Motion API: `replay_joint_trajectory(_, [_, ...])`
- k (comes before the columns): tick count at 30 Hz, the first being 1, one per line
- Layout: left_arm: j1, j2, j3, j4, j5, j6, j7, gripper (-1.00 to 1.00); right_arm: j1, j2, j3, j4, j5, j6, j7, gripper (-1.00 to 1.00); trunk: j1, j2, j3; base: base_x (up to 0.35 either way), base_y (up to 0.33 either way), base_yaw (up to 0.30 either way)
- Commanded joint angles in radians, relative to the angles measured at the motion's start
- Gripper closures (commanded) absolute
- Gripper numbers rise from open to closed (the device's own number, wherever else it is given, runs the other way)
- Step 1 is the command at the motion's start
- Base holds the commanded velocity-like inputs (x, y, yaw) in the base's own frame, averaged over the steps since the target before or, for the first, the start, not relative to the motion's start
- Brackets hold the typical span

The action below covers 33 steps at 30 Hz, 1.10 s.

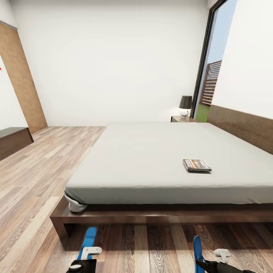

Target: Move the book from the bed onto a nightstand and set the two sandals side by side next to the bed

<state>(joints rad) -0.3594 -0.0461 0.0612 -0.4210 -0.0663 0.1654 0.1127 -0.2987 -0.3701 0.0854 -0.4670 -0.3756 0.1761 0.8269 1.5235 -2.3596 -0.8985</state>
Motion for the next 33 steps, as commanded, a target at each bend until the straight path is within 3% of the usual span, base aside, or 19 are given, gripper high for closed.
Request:
replay_joint_trajectory(1, [0.000,-0.001,0.006,-0.003,0.010,0.006,0.001,1.00,0.000,-0.001,0.005,-0.001,-0.011,0.009,0.000,1.00,0.000,0.000,-0.001,0.000,0.000,0.000])
replay_joint_trajectory(5, [-0.001,-0.003,0.005,-0.005,0.081,0.005,0.002,1.00,0.000,-0.001,0.005,-0.001,-0.011,0.009,0.000,1.00,0.000,0.000,-0.001,0.000,0.000,0.000])
replay_joint_trajectory(9, [-0.001,-0.002,0.005,-0.009,0.108,0.005,0.002,1.00,0.000,-0.001,0.005,-0.001,-0.011,0.009,0.000,1.00,0.000,0.000,-0.001,0.000,0.000,0.000])
replay_joint_trajectory(14, [-0.001,-0.003,0.005,-0.011,0.113,0.007,0.002,1.00,0.000,-0.001,0.004,-0.001,-0.011,0.009,-0.001,1.00,0.000,0.000,-0.001,0.000,0.000,0.000])
replay_joint_trajectory(33, [-0.001,-0.006,0.005,-0.012,0.114,0.005,0.002,1.00,0.000,-0.009,0.002,-0.001,-0.016,0.013,0.000,1.00,0.073,-0.133,-0.061,0.000,0.000,0.000])
